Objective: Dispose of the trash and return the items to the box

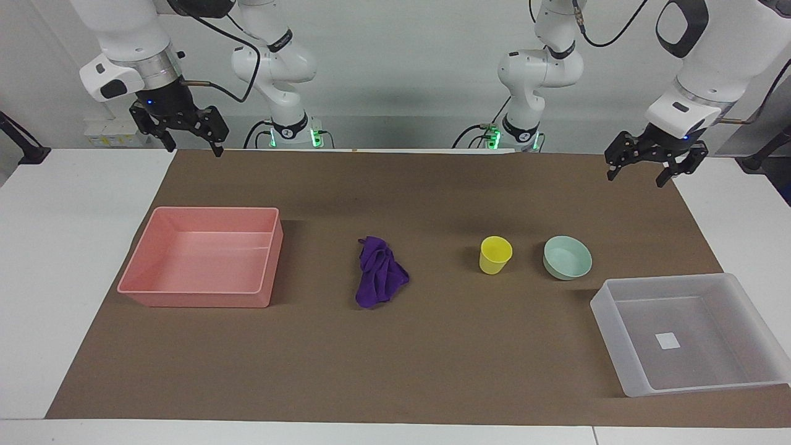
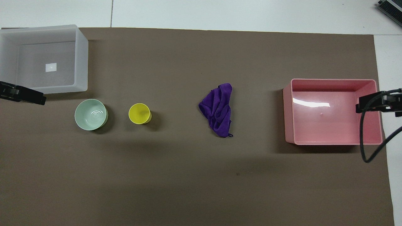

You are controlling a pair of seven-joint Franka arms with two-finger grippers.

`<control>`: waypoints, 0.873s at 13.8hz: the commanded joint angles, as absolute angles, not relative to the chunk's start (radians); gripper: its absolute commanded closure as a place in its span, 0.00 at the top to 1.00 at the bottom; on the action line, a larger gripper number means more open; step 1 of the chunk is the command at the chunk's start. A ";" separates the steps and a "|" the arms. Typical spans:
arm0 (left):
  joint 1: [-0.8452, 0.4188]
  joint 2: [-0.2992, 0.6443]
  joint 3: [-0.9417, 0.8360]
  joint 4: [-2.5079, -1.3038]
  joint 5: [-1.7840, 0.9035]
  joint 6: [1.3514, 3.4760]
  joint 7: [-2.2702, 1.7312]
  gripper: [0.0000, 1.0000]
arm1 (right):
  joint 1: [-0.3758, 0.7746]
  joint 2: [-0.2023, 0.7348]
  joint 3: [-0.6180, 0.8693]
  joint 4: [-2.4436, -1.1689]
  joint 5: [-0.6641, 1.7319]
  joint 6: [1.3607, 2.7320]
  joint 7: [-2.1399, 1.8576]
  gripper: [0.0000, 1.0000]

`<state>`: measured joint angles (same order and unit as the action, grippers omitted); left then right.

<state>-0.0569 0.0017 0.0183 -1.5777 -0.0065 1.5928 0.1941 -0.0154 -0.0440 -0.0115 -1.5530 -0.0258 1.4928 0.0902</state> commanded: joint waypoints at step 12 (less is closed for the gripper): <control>-0.049 -0.080 0.014 -1.940 -0.002 1.961 0.163 1.00 | -0.018 -0.074 0.040 -1.647 -0.014 1.586 0.075 1.00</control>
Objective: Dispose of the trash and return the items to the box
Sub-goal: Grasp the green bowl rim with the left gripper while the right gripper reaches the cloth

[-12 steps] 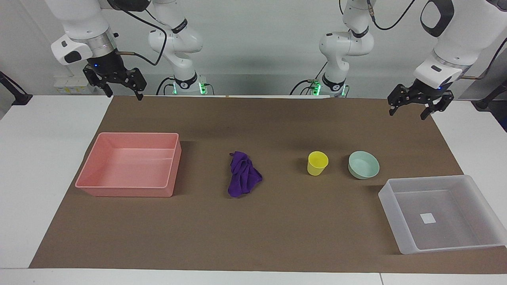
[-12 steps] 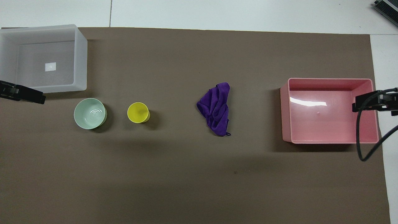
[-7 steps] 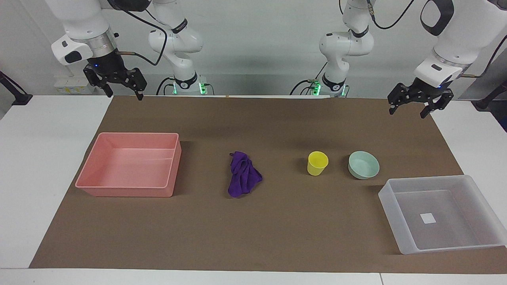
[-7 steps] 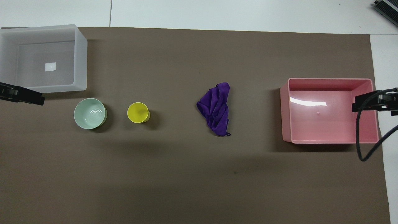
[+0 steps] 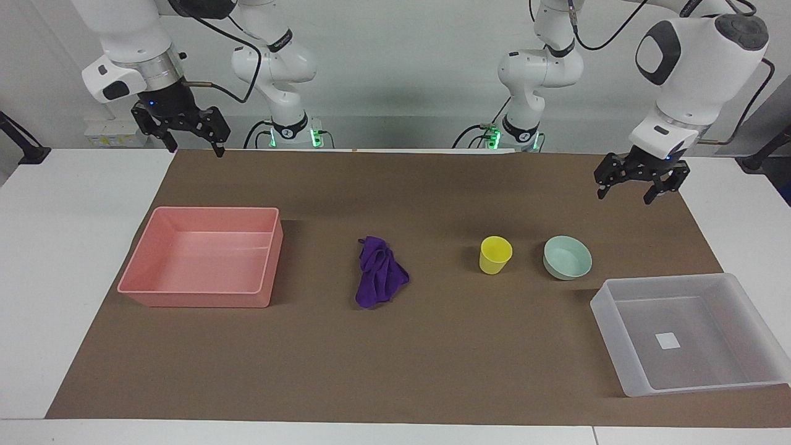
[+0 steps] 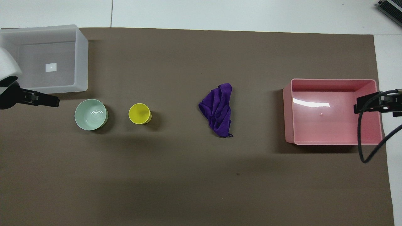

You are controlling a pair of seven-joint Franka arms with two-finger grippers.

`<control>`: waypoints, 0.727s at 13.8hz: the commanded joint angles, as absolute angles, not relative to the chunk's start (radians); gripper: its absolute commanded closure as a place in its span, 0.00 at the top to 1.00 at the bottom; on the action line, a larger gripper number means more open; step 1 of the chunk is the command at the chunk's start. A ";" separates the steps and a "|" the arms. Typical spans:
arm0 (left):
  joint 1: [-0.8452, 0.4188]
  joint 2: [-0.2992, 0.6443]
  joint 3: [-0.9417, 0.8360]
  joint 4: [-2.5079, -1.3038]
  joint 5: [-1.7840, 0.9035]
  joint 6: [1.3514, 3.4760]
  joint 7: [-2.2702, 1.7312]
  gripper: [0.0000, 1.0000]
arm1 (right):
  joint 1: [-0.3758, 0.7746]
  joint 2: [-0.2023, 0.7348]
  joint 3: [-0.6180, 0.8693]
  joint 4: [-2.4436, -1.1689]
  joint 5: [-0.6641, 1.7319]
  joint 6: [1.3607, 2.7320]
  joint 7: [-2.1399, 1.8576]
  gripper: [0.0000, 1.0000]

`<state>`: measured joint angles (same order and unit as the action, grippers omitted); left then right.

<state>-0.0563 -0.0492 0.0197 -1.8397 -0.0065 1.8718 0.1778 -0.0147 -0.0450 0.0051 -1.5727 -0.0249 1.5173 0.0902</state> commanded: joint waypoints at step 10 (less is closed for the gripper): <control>-0.038 0.072 0.014 -2.167 -0.003 2.393 0.127 1.00 | 0.231 0.267 0.077 -1.710 -0.012 2.107 0.311 1.00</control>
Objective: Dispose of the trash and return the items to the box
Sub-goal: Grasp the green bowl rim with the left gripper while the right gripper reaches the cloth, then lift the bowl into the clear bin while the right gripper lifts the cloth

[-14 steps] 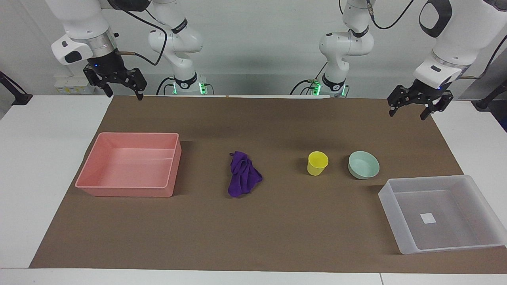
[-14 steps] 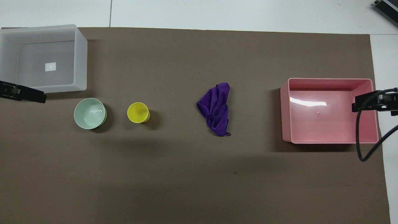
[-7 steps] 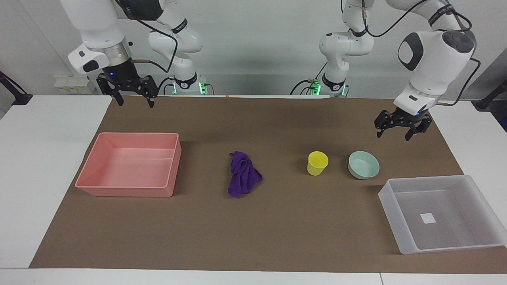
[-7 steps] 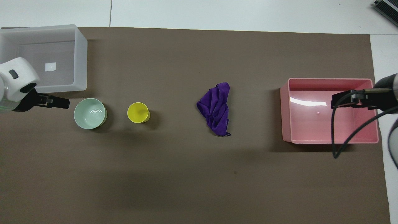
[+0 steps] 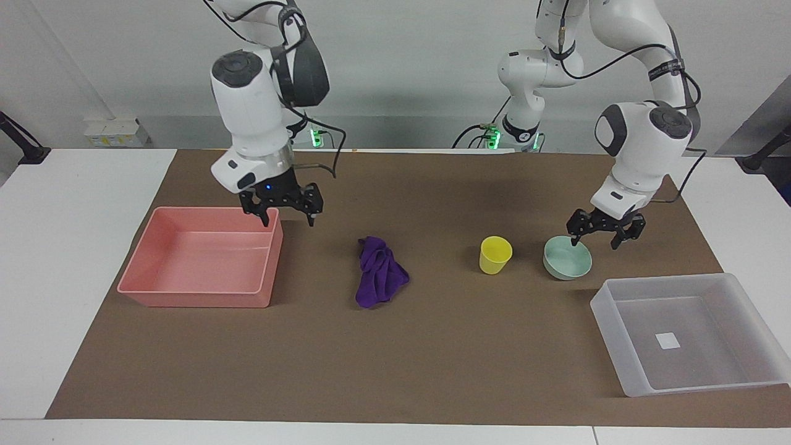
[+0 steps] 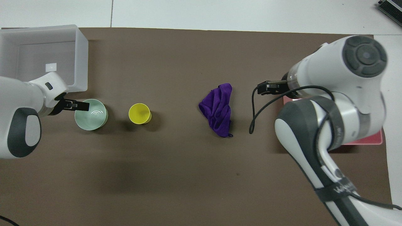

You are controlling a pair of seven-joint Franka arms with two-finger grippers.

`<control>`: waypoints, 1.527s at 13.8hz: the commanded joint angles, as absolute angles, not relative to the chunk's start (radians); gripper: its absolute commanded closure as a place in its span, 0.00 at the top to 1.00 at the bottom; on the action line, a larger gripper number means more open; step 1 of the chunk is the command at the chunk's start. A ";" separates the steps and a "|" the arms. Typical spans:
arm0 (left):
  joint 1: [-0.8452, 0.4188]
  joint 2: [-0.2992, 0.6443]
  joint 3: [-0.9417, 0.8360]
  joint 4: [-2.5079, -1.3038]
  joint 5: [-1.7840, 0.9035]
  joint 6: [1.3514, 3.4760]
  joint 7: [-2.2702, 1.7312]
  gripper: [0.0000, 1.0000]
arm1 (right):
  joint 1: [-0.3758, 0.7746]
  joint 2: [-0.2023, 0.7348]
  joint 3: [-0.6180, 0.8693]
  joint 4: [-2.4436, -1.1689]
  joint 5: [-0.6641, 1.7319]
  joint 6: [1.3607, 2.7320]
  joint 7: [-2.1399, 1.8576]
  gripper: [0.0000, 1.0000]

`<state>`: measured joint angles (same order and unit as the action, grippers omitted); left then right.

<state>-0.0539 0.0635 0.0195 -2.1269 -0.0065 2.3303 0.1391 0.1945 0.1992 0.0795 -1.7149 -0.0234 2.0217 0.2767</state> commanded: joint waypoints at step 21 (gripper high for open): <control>-0.002 0.118 0.017 -2.035 -0.003 2.268 0.143 0.00 | 0.396 0.390 0.074 -1.845 -0.023 2.422 0.503 0.00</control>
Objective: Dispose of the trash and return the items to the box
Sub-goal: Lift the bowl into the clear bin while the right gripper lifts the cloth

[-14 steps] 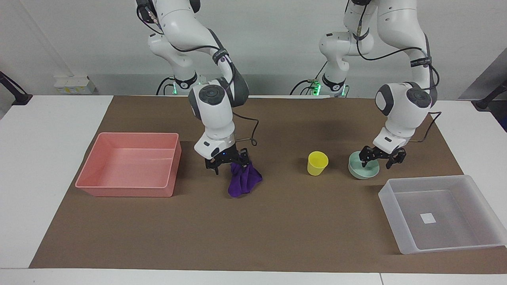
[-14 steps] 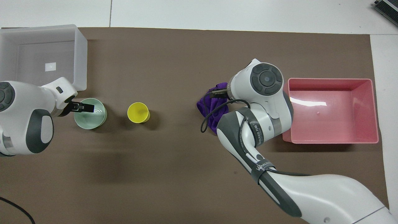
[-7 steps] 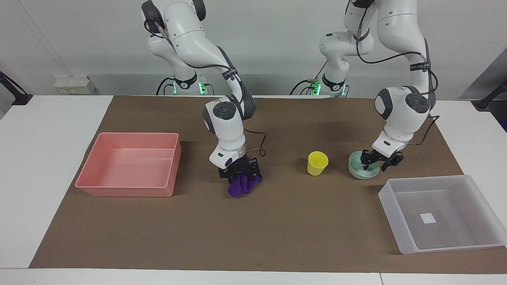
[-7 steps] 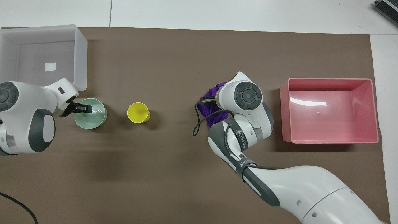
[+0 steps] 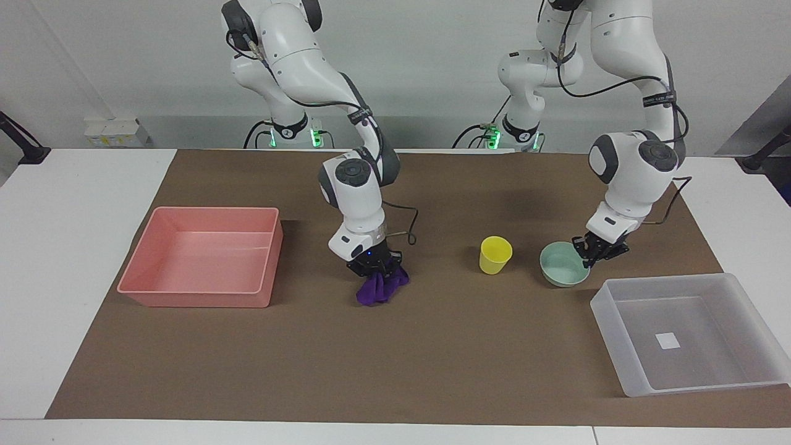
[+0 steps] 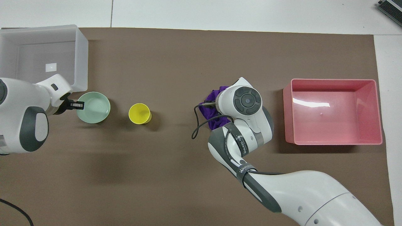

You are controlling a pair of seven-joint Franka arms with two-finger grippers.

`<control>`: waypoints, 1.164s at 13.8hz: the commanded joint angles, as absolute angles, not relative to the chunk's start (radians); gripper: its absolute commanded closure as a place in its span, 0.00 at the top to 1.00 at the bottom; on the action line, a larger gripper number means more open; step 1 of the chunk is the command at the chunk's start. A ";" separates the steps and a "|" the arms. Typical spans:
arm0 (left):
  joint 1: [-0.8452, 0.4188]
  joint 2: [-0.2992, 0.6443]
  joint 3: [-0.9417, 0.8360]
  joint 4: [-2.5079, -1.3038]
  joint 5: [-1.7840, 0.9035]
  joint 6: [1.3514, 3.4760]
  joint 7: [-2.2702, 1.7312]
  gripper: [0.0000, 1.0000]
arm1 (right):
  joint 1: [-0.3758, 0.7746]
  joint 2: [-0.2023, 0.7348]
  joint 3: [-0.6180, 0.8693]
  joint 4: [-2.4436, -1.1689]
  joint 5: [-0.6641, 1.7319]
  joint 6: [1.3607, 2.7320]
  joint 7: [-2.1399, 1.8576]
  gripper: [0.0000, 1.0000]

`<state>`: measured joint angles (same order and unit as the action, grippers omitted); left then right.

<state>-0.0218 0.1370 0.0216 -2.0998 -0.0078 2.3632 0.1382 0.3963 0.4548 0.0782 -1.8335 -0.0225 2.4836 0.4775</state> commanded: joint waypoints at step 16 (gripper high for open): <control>0.155 0.581 -0.021 -1.213 -0.011 1.972 0.143 0.00 | 0.102 -0.020 0.064 -1.681 -0.081 1.913 0.370 0.00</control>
<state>0.1184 0.4050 0.0134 -1.4574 -0.0078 2.0683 0.1388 0.1564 -0.0129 0.0528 -1.7242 -0.0721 1.9639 0.4287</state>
